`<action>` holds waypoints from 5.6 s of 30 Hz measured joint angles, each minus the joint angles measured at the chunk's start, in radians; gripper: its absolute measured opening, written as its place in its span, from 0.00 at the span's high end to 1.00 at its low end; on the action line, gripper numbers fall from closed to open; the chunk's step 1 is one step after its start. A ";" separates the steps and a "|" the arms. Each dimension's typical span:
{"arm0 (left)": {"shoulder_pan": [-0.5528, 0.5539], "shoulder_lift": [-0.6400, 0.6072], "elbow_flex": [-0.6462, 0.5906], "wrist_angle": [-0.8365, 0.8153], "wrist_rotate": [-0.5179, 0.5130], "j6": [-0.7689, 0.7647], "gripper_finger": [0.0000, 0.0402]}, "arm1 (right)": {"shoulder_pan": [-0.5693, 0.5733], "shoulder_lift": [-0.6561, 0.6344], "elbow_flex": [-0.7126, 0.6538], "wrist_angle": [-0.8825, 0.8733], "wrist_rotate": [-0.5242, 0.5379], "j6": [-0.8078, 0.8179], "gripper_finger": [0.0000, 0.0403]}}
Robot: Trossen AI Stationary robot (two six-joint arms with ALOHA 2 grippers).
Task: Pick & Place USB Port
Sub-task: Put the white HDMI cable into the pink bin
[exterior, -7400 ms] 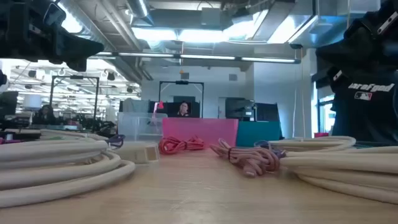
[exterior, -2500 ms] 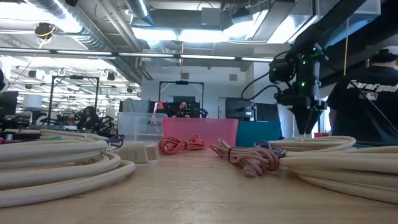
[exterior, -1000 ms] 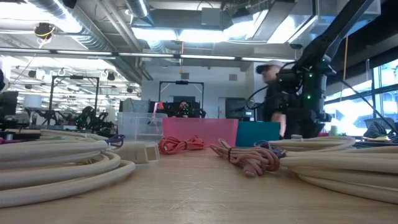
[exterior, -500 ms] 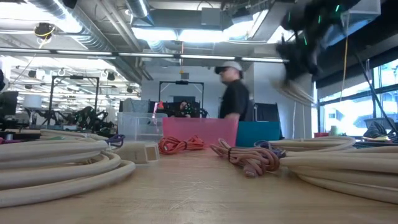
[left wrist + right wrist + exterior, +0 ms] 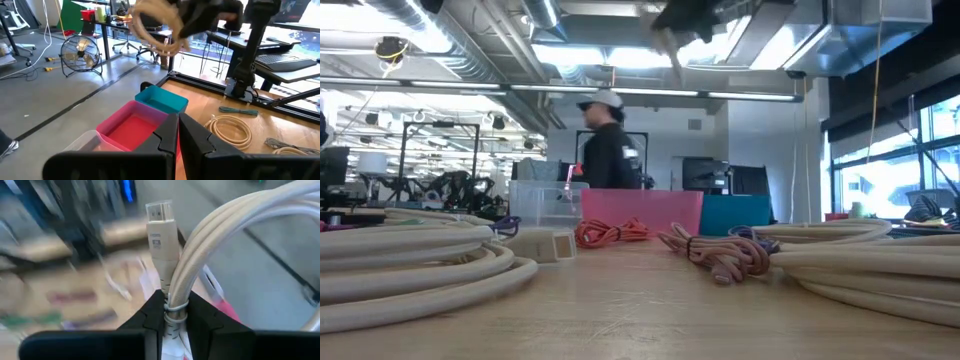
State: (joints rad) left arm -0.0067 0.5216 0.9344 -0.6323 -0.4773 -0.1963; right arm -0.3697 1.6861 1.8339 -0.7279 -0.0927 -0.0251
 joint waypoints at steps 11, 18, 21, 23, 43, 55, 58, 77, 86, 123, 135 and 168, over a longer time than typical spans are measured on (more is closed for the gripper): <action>0.000 0.000 0.000 0.000 -0.001 0.015 0.98 | -0.040 0.504 0.426 -0.451 -0.111 -0.086 0.87; 0.000 0.000 0.000 0.000 -0.001 0.017 0.98 | -0.046 0.638 0.427 -0.435 -0.111 -0.118 0.87; 0.000 0.000 0.000 0.000 -0.001 0.018 0.98 | -0.054 0.680 0.427 -0.402 -0.112 -0.118 0.87; 0.000 0.000 0.000 0.000 -0.001 0.017 0.98 | -0.062 0.701 0.428 -0.382 -0.115 -0.118 0.87; 0.000 0.000 0.000 0.000 -0.001 0.019 0.98 | -0.141 0.831 0.429 -0.364 -0.182 -0.113 0.87; 0.000 0.000 0.000 -0.002 -0.001 0.019 0.98 | -0.146 0.819 0.451 -0.326 -0.157 -0.060 0.38; 0.000 0.000 0.000 -0.003 -0.002 0.019 0.98 | -0.147 0.818 0.491 -0.349 -0.148 -0.058 0.32; 0.000 -0.006 0.000 -0.106 0.027 0.017 0.98 | 0.055 0.372 0.512 -0.819 -0.252 -0.037 0.40; 0.000 -0.037 0.000 -0.131 0.027 0.025 0.98 | 0.355 0.174 0.401 -0.845 0.166 0.278 0.41; 0.000 -0.104 0.000 -0.309 -0.037 -0.029 0.98 | 0.228 -0.160 -1.026 0.025 0.096 0.279 0.41; 0.000 -0.104 0.000 -0.308 -0.039 -0.064 0.98 | 0.226 -0.136 -1.108 0.194 0.179 0.252 0.52; 0.000 -0.104 0.000 -0.307 -0.058 -0.087 0.98 | 0.076 -0.058 -0.184 -0.023 0.121 0.026 0.86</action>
State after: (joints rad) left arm -0.0067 0.4179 0.9340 -0.9398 -0.5349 -0.2831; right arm -0.2941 1.6279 1.6501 -0.7510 0.0281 0.0007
